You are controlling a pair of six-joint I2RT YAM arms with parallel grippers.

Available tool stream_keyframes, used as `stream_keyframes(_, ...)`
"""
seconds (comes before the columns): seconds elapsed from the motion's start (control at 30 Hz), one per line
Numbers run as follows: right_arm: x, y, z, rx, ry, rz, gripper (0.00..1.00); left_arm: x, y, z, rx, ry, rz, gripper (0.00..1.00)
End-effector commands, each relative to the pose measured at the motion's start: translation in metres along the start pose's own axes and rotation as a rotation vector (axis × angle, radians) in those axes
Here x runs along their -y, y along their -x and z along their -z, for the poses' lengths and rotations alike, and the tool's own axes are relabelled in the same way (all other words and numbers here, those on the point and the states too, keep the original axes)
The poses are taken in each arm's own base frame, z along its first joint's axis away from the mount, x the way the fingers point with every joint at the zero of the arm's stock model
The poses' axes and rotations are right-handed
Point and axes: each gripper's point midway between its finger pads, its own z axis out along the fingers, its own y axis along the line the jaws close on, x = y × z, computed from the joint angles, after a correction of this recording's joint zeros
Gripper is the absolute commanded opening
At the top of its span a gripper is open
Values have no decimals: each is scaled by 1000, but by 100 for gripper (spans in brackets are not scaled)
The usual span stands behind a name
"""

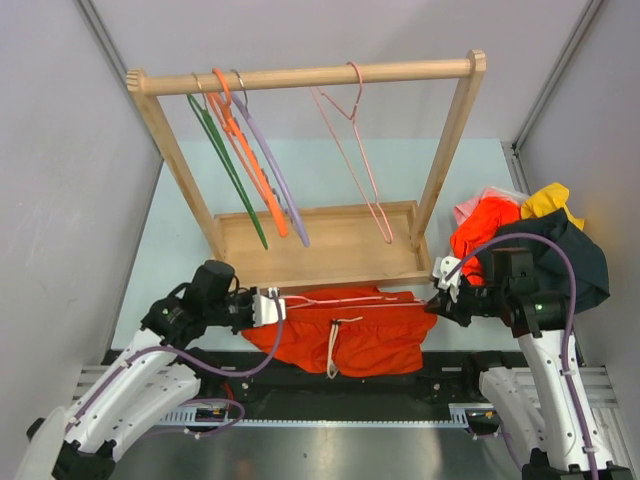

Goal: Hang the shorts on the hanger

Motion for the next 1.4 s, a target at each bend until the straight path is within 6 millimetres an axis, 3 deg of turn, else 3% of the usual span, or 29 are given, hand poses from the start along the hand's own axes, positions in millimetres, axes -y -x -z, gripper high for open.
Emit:
stream_keyframes(0.0,9,-11,16,-77,-95,20,0,5,-47,8,-209,7,60,0)
stream_keyframes(0.2,10,-6,22,-66,-106,27,0,4,-71,3,-306,-19,92,0)
stream_keyframes(0.37,14,-2,26,-61,-117,33,0,-4,-93,7,-397,4,42,0)
stream_keyframes(0.67,15,13,27,-23,-76,105,0,-2,-130,11,-535,-32,-20,0)
stream_keyframes(0.9,8,12,26,-15,-29,145,0,-8,-129,4,-557,-49,91,0)
stream_keyframes(1.1,15,22,23,25,-40,150,0,-28,-123,5,-583,-16,89,0)
stream_keyframes(1.23,19,28,19,52,-31,122,0,-28,-119,5,-595,-9,46,0)
stream_keyframes(1.37,22,38,13,76,-17,124,0,-23,-90,-4,-539,-30,8,0)
